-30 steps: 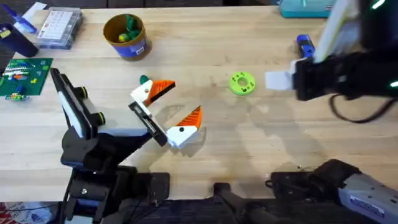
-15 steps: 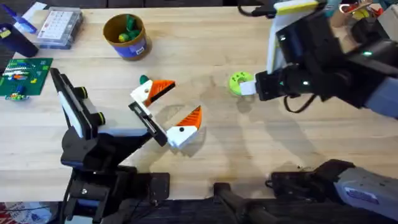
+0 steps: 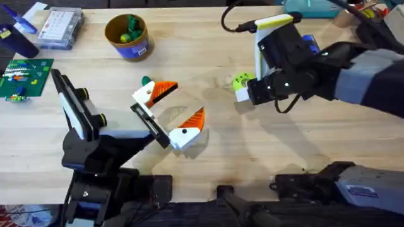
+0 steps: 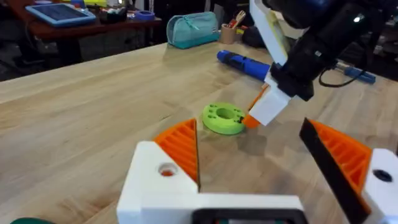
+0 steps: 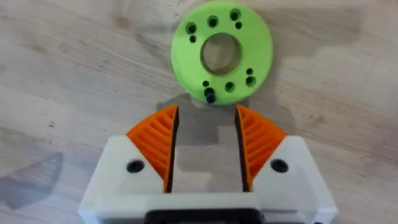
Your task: Pick up the gripper from the table and insert it into the empty holder that is missing its gripper. Then pick up a screw, insert it into the mounting hole, and use the screwdriver to tighten it. Finally, clean up the table by picking up the vegetable and placing it into the bucket.
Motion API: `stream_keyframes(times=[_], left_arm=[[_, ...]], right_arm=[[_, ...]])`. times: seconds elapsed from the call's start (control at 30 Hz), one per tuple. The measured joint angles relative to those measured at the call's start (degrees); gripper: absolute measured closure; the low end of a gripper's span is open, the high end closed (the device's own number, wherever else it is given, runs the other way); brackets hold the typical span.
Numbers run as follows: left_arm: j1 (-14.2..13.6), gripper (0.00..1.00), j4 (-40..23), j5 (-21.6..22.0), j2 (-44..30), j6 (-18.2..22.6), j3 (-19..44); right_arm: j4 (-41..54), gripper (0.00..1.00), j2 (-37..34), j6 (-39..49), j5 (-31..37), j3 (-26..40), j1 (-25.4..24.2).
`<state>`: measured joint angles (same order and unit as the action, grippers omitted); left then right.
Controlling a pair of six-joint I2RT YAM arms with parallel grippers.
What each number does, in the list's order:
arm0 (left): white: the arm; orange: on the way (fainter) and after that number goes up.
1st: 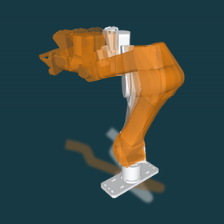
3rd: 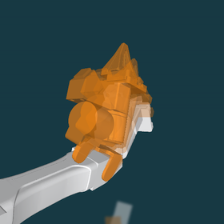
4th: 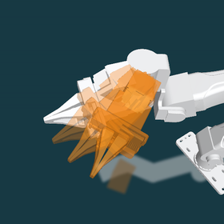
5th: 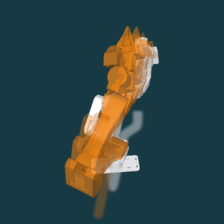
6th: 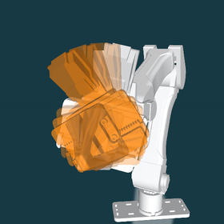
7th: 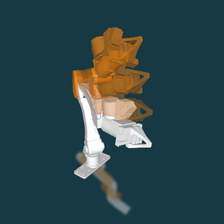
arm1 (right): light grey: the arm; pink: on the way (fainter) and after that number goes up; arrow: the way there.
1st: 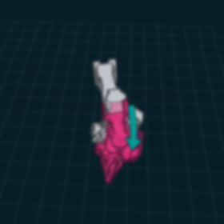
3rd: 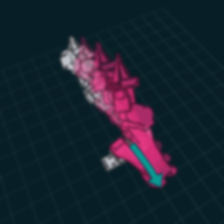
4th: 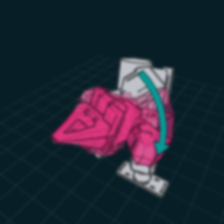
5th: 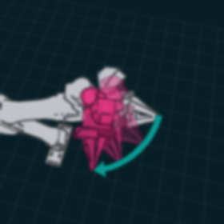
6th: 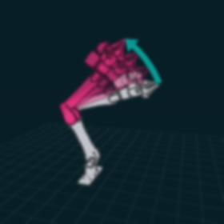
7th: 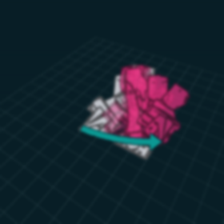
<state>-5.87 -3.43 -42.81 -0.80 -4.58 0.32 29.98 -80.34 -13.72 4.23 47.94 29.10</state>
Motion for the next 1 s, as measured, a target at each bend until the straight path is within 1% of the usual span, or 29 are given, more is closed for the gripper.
stream_keyframes(times=[0.13,0.3,0.63,0.67,0.77,0.87,0.93,1.0], left_arm=[[0.0,0.01,0.0,0.0,0.0,0.0,0.0],[0.0,0.01,0.0,0.0,0.0,0.0,0.0],[0.0,0.01,0.0,0.0,0.0,0.0,0.0],[0.0,0.01,0.0,0.0,0.0,0.0,0.0],[0.0,0.01,0.0,0.0,0.0,0.0,0.0],[0.0,0.01,0.0,0.0,0.0,0.0,0.0],[0.0,0.01,0.0,0.0,0.0,0.0,0.0],[0.0,0.01,0.0,0.0,0.0,0.0,0.0]], right_arm=[[-1.6,0.478,-1.6,0.0,0.0,0.0,0.0],[-4.4,0.478,-1.7,0.0,0.0,0.0,0.0],[-4.3,0.482,-3.4,0.0,0.0,0.0,0.0],[-4.3,0.571,-3.5,0.0,0.1,0.0,0.0],[-4.4,0.624,-3.5,0.0,0.2,0.0,0.0],[-4.4,0.702,-3.5,0.0,0.2,0.0,0.0],[-4.4,0.734,-3.5,0.0,0.2,0.0,0.0],[-4.4,0.742,-3.5,0.0,0.2,0.0,0.0]])
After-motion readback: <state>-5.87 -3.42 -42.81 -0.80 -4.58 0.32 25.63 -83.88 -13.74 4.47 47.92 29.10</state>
